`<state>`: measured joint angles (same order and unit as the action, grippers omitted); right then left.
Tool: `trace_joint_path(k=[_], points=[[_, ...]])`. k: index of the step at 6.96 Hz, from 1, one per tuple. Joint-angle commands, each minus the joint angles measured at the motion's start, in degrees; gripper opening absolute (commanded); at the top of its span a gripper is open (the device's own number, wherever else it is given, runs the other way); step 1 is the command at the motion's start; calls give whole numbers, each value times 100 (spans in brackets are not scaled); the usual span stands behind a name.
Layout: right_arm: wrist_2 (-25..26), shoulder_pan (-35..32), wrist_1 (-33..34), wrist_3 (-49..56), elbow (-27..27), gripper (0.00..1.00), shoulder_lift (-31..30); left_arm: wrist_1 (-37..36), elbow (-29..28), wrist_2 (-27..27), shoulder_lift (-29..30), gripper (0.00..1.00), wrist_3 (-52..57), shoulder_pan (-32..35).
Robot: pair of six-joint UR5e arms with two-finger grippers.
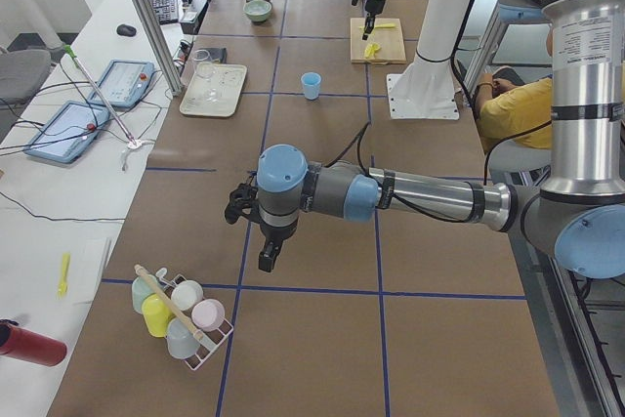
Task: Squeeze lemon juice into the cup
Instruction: 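Carry the lemon slice with the right gripper above the blue cup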
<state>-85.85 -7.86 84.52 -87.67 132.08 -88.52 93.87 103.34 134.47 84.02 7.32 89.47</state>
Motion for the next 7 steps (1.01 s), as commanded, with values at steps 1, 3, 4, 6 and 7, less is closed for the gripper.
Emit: trace_joint_path(k=[1, 3, 4, 6, 7], points=[[-300, -302, 1245, 66, -41, 3, 1183, 0, -15, 0, 0, 100, -3, 0], [-617, -688, 2258, 92, -251, 3, 2289, 0, -50, 0, 0, 100, -3, 9], [-617, -925, 2340, 354, -731, 3, 2878, 0, -51, 0, 0, 100, -3, 9], [-749, -1400, 2297, 715, -1925, 4, 3942, -9, -25, 0, -9, 100, -3, 9], [-749, -1568, 2245, 960, -2523, 4, 4365, -17, -24, -9, -9, 100, -3, 9]])
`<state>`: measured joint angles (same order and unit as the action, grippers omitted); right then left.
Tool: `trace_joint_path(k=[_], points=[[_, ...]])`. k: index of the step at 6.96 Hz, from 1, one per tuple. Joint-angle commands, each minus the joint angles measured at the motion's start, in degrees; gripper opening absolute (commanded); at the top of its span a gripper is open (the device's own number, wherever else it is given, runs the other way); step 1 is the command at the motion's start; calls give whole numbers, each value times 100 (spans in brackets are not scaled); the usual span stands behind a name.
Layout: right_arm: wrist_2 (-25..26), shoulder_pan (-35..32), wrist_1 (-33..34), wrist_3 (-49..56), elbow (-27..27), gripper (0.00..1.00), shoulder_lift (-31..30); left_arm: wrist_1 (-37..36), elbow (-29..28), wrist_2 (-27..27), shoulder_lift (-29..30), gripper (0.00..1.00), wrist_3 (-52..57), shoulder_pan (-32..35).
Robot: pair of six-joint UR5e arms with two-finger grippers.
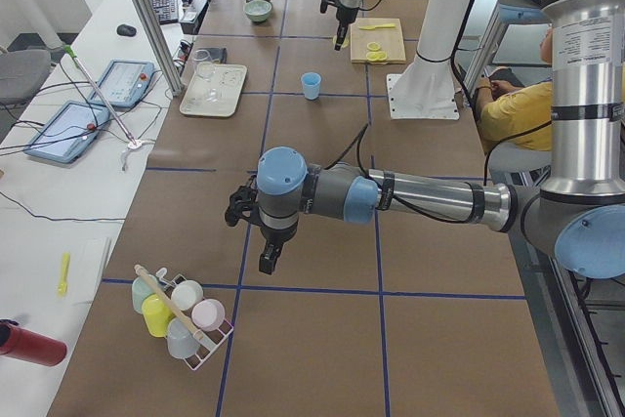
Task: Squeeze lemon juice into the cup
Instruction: 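Carry the lemon slice with the right gripper above the blue cup, then squeeze the lemon slice over the blue cup with the right gripper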
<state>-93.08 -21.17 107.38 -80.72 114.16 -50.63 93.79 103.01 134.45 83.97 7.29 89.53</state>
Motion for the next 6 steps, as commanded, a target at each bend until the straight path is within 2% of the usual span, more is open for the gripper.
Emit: trace_joint_path(k=[1, 2, 3, 4, 5, 6], points=[[-26, -325, -277, 354, -1372, 4, 920, -9, 17, -7, -4, 100, -9, 3], [-26, -370, -793, 399, -1805, 4, 967, -9, -9, -7, -4, 100, 0, 3], [-26, -387, -876, 477, -1983, 4, 1063, -18, -18, 2, -12, 100, 0, 12], [-26, -396, -877, 522, -2072, 10, 1090, -27, -18, 2, -21, 100, 0, 12], [-52, -388, -868, 609, -2082, 44, 1082, -27, -18, 2, -21, 100, 0, 12], [-104, -379, -868, 610, -2073, 99, 1064, -27, -27, 2, -21, 100, 0, 12]])
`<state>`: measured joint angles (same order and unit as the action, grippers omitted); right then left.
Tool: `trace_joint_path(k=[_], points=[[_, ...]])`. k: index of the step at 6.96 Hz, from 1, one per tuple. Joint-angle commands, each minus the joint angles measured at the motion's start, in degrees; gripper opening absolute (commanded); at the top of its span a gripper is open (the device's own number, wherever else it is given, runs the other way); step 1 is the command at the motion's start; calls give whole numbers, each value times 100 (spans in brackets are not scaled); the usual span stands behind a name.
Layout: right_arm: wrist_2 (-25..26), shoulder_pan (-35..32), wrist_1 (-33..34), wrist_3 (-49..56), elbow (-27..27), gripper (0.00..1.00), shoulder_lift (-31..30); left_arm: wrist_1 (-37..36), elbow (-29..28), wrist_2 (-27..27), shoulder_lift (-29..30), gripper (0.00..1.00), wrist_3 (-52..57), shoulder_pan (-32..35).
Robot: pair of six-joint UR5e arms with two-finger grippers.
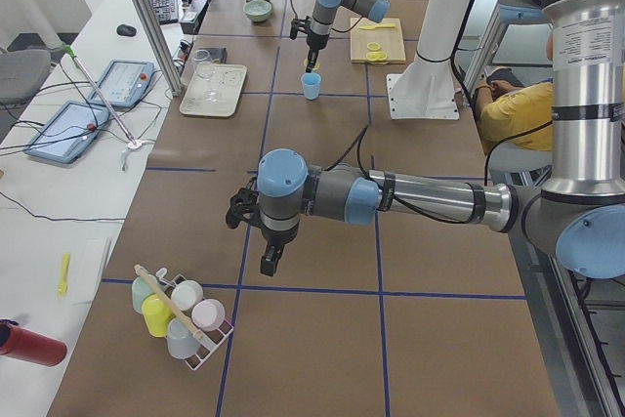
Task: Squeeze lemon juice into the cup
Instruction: 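Squeeze the lemon slice over the blue cup with the right gripper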
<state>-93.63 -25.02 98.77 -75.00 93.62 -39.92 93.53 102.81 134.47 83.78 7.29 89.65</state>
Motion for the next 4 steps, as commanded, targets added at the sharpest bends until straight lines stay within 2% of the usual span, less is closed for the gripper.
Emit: trace_joint_path(k=[1, 4], points=[[-172, -3, -7, 39, -2, 100, -25, -1, -16, 0, -2, 100, 0, 0], [-217, -11, -7, 100, 68, 100, -51, -10, -16, 0, -2, 100, 0, 0]])
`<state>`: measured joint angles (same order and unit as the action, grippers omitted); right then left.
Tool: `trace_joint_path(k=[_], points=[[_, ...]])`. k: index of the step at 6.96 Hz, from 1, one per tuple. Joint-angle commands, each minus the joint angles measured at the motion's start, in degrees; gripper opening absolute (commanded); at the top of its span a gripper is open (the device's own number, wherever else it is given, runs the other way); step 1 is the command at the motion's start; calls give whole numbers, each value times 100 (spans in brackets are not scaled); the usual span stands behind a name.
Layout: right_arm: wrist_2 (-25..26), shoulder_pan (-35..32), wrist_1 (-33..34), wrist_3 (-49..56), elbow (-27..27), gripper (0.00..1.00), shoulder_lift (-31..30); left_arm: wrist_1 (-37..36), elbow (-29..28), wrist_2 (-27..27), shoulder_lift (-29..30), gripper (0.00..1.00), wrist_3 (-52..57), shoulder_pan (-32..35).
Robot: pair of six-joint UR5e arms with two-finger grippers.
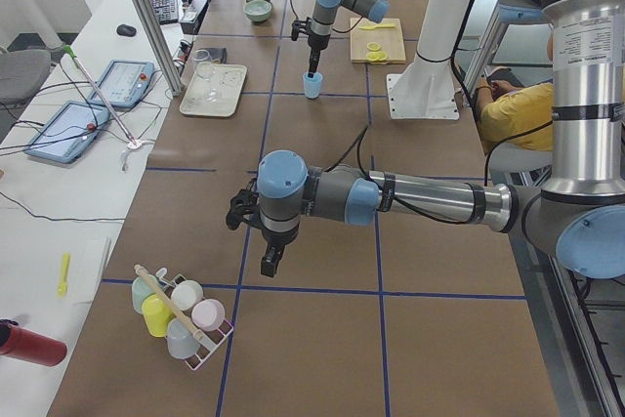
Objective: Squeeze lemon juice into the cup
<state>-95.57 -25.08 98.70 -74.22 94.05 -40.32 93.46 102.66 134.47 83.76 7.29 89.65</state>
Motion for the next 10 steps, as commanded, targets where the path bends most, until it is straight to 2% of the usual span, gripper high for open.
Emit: trace_joint_path(k=[1, 3, 5, 6, 7, 9, 10], points=[[-188, -93, 26, 205, 295, 100, -168, -3, -1, 0, 9, 100, -17, 0], [-662, -670, 27, 1097, 1006, 100, -1000, 23, 17, -79, 18, 100, -18, -9], [-1477, -1531, 35, 2363, 1473, 100, -1678, 50, 87, -315, 166, 100, -61, -17], [-1725, -2013, 27, 3204, 1545, 100, -1986, 137, 192, -299, 211, 100, -27, -9], [-2189, -2540, 9, 3943, 1633, 100, -2511, 651, 236, -308, 211, 100, 8, -9], [-2308, -3603, -35, 5515, 1774, 100, -4055, 2780, 114, -316, 202, 100, -79, 0], [-2343, -4366, -18, 6202, 1739, 100, -4707, 3540, 35, -316, 176, 100, -96, -9]])
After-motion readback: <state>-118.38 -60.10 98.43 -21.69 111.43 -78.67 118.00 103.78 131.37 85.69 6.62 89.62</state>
